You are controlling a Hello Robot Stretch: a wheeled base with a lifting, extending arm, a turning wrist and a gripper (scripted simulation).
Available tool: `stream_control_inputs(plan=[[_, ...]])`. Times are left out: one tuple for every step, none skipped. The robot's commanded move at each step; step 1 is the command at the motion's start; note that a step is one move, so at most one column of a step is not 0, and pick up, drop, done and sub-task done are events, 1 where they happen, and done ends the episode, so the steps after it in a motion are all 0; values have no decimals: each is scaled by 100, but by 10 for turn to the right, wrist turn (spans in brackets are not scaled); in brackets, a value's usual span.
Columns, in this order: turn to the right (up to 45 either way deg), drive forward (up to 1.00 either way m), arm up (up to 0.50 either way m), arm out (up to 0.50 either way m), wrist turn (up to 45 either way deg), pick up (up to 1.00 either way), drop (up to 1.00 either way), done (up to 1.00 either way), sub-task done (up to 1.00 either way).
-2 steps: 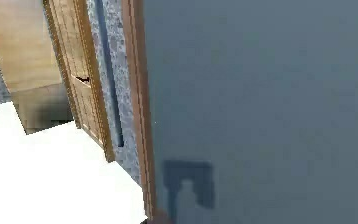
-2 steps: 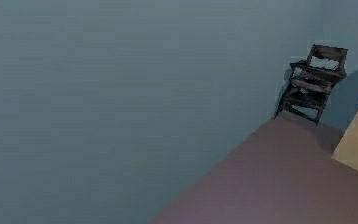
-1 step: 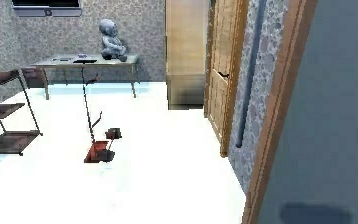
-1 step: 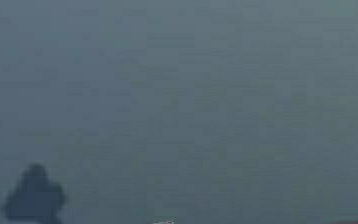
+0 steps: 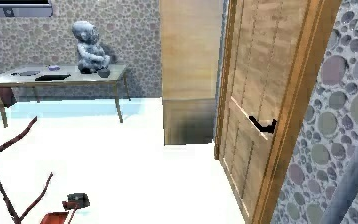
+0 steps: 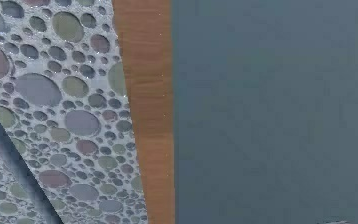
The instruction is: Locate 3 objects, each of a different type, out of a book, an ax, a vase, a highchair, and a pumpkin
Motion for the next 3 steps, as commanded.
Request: stream_control_inputs(plan=[[-30, 0, 0, 0, 0, 0, 0, 0, 0], [0, 100, 0, 0, 0, 0, 0, 0, 0], [-30, 0, 0, 0, 0, 0, 0, 0, 0]])
